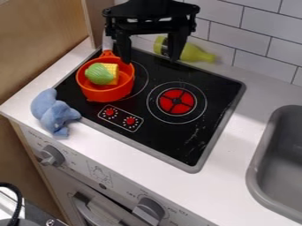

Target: Move pan from left to right

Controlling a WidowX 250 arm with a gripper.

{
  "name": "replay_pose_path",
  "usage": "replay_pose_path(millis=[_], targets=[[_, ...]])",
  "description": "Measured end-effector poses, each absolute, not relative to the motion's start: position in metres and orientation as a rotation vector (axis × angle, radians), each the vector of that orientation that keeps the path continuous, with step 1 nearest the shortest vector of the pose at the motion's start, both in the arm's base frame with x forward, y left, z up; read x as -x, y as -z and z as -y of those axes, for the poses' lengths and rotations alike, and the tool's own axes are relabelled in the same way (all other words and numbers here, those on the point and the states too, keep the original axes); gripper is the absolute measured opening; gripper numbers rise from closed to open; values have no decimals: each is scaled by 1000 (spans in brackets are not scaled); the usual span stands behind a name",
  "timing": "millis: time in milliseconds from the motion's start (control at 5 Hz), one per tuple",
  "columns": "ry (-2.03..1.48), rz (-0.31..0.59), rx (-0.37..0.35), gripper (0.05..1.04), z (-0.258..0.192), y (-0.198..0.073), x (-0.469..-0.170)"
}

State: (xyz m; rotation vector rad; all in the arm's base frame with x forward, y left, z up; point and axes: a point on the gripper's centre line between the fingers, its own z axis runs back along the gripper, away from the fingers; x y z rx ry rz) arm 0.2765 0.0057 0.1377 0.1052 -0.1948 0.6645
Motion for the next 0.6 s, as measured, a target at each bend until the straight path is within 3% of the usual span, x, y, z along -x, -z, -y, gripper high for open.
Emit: replay_pose_path(millis=[400,600], targets=[[-650,124,-91,995,-7,-112,-285],[-645,125,-93,995,-7,-113,-285]])
